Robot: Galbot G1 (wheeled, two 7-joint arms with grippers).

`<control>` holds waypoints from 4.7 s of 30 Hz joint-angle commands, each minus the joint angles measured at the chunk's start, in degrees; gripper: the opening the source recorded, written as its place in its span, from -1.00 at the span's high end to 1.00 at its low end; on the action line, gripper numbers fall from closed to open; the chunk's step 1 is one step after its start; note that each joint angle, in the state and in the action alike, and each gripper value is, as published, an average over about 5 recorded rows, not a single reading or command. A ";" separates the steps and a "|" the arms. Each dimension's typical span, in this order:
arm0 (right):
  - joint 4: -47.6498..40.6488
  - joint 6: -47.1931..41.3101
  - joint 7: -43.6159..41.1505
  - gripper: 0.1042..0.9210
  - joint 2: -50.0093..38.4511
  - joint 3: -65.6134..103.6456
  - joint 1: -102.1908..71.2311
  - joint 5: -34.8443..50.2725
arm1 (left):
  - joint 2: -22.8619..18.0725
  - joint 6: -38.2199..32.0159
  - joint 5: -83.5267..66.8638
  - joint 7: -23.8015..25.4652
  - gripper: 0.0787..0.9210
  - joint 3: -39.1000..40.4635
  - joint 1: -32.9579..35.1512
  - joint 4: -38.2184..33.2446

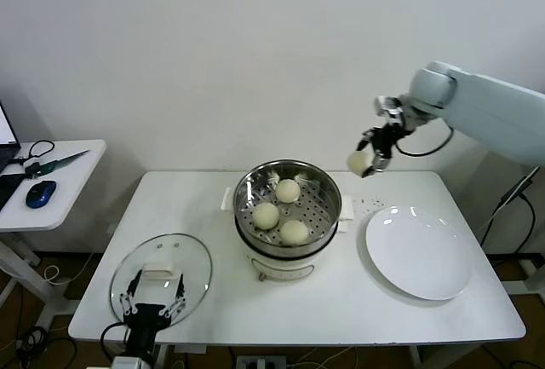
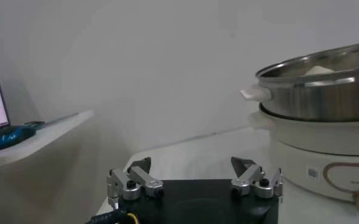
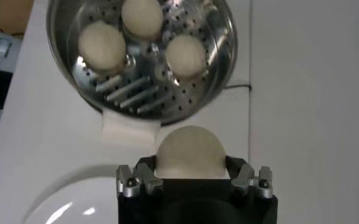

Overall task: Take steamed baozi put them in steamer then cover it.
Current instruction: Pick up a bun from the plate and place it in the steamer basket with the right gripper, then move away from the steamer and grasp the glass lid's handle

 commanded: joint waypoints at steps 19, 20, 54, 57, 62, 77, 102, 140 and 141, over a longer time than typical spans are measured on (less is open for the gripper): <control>0.96 -5.66 7.34 -0.55 18.19 -12.58 -4.18 8.40 | 1.75 -0.94 -3.01 -0.02 -0.77 -1.80 0.69 1.16; 0.89 -5.64 7.42 -0.55 17.97 -12.47 -4.69 7.97 | 1.74 -0.91 -3.01 -0.01 -0.77 -1.80 0.60 1.24; 3.47 -4.08 7.28 -0.76 8.30 -3.20 -4.23 7.96 | 1.34 -0.15 -2.08 0.01 -0.77 -1.57 -0.89 1.36; 4.31 -1.05 9.87 -0.76 4.59 -0.72 -4.01 10.64 | 1.32 -0.17 -1.99 -0.01 -0.77 -1.71 -0.95 1.39; 8.02 6.37 17.34 -0.76 -3.52 3.91 -6.03 13.50 | 1.30 0.04 -1.89 -0.03 -0.77 -2.24 -1.23 1.29; 19.42 18.84 43.49 -0.76 -23.64 41.81 -39.63 12.99 | -0.03 -0.45 4.37 0.19 -0.77 -3.11 -0.30 -2.23; 31.79 11.24 51.36 -0.76 -8.75 108.78 -103.04 -1.63 | 0.04 1.87 61.07 4.34 -0.77 -6.72 0.66 -4.28; 30.66 10.69 49.87 -0.76 0.58 120.86 -117.35 -7.80 | 1.15 -2.23 83.77 -4.93 -0.77 -5.24 -20.32 26.05; 30.56 10.75 49.86 -0.76 0.60 120.81 -117.33 -7.97 | 1.02 -2.11 83.82 -5.14 -0.77 -5.17 -20.85 26.35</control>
